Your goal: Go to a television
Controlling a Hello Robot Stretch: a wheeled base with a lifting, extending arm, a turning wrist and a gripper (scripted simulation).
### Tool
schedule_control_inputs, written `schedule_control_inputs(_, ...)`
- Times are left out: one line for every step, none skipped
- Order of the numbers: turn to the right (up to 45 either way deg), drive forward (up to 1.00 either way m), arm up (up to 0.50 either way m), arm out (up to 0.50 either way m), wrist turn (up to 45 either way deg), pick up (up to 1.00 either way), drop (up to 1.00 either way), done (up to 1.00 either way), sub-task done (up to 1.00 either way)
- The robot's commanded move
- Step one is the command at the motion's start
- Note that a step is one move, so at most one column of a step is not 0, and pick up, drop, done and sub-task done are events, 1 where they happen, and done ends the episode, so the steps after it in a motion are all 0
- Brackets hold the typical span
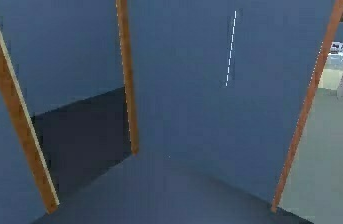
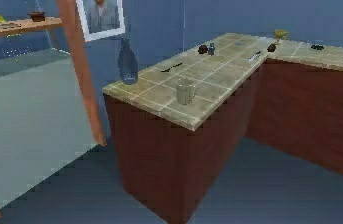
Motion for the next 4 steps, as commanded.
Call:
schedule_control_inputs(33.0, 0.0, 0.0, 0.0, 0.0, 0.0, 0.0, 0.0, 0.0)
schedule_control_inputs(0.0, 0.3, 0.0, 0.0, 0.0, 0.0, 0.0, 0.0, 0.0)
schedule_control_inputs(33.0, 0.0, 0.0, 0.0, 0.0, 0.0, 0.0, 0.0, 0.0)
schedule_control_inputs(0.0, 0.55, 0.0, 0.0, 0.0, 0.0, 0.0, 0.0, 0.0)
